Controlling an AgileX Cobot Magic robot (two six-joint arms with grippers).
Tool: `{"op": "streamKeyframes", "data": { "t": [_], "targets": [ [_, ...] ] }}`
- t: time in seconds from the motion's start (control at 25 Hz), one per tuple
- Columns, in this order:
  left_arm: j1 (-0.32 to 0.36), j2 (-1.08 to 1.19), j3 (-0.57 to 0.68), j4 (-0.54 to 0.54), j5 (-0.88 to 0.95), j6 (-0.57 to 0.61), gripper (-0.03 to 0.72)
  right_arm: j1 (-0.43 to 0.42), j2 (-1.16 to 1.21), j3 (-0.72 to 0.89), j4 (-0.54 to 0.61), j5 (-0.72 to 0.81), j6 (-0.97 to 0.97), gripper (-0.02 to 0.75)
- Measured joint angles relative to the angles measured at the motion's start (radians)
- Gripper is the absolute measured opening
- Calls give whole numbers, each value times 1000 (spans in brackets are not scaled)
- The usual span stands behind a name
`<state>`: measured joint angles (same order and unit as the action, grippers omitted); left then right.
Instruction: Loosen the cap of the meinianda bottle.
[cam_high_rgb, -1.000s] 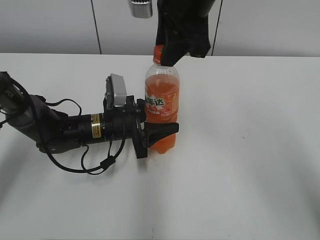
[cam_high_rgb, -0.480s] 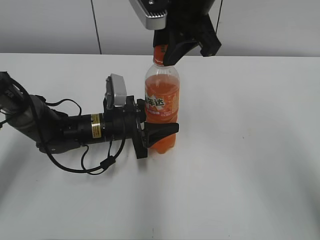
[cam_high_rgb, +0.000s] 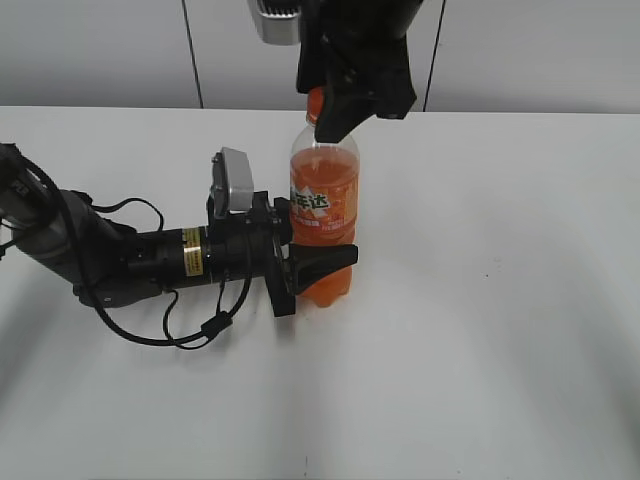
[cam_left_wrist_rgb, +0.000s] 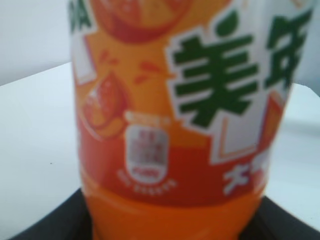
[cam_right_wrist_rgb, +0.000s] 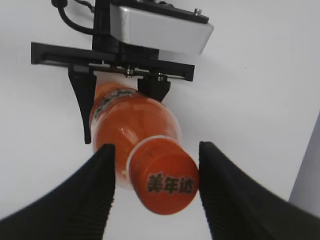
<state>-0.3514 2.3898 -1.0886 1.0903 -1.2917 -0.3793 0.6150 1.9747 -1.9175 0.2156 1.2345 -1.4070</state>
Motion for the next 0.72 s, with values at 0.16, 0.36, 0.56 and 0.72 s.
{"op": "streamKeyframes", "data": {
  "t": [0.16,0.36,0.56,0.72],
  "targets": [
    [0,0,0,-1,0,2,389,0,1,0,9,-2,94,488],
    [0,0,0,-1,0,2,389,0,-21,1,32,-3,279,498],
    [0,0,0,-1,0,2,389,0,-75,1,44,-3,682,501],
    [0,0,0,-2,0,2,389,0,-96,1,46,-3,1070,501]
  ]
}}
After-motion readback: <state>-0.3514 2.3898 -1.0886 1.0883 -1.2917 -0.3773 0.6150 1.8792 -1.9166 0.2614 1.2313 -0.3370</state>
